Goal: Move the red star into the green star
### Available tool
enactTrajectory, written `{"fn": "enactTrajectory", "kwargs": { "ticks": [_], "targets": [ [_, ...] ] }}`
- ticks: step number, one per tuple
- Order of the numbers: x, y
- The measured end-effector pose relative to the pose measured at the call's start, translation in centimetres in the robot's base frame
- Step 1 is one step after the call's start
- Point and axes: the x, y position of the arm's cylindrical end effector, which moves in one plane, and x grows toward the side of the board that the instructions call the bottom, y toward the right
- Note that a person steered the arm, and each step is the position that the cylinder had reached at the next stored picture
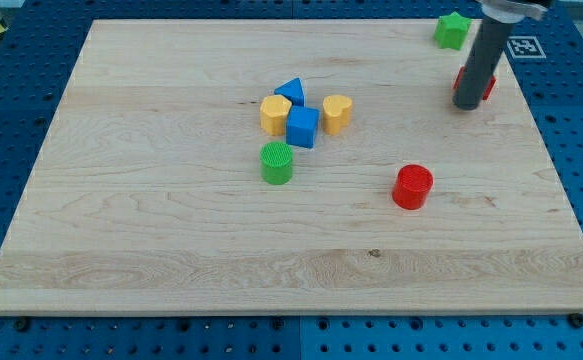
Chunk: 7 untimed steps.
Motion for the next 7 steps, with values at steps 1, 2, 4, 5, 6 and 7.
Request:
{"fn": "enactTrajectory", "kwargs": {
  "ticks": [1,2,4,5,6,7],
  "targets": [
    [0.0,3.0],
    [0.0,4.5],
    [-0.5,3.2],
    [-1.9,3.2],
    [-2.3,2.6],
    [-2.3,0.8]
  ]
}}
